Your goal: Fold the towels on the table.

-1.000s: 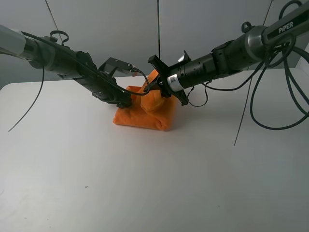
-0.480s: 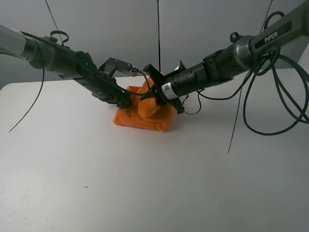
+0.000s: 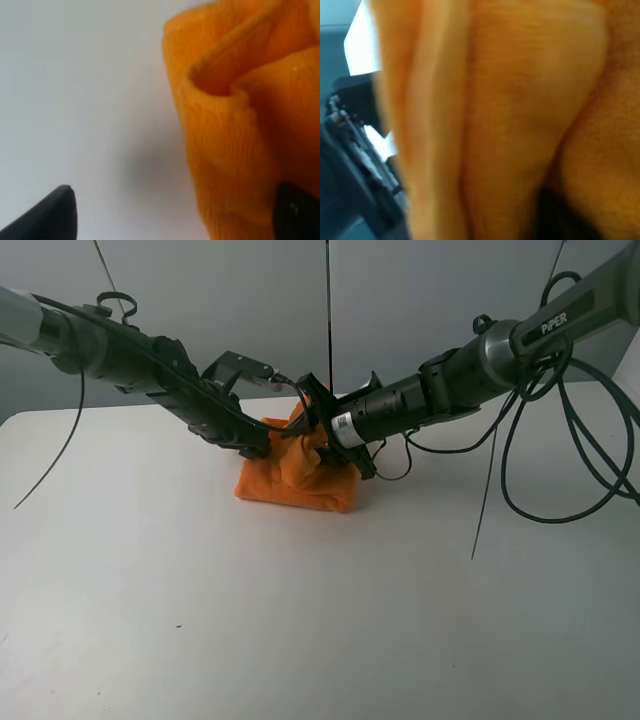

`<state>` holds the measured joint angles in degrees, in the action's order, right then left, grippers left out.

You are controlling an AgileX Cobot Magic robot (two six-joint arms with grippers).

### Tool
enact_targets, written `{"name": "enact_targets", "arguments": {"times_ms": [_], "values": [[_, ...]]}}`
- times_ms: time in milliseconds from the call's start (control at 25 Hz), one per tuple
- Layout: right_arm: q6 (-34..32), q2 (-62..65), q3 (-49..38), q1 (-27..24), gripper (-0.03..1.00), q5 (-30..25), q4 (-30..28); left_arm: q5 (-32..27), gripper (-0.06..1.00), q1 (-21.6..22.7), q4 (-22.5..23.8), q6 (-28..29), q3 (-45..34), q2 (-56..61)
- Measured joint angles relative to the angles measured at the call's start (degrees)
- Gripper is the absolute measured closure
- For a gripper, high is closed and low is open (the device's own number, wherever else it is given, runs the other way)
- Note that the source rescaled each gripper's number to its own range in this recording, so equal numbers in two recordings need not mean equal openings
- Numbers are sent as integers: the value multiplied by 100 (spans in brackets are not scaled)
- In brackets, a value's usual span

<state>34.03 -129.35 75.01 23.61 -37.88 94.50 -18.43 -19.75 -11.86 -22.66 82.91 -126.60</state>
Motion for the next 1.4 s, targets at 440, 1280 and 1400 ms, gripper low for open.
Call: {"name": "enact_targets", "arguments": {"times_ms": [440, 1280, 1400], "values": [[204, 156, 13, 28, 1, -325, 52, -669, -6, 948, 35, 163, 0, 1515], [202, 939, 529, 375, 1, -945, -771, -1944, -6, 1232, 204, 617, 0, 2960], [-28, 1167, 529, 7, 1, -799, -1560, -2236, -6, 1232, 308, 723, 0, 3229]]}}
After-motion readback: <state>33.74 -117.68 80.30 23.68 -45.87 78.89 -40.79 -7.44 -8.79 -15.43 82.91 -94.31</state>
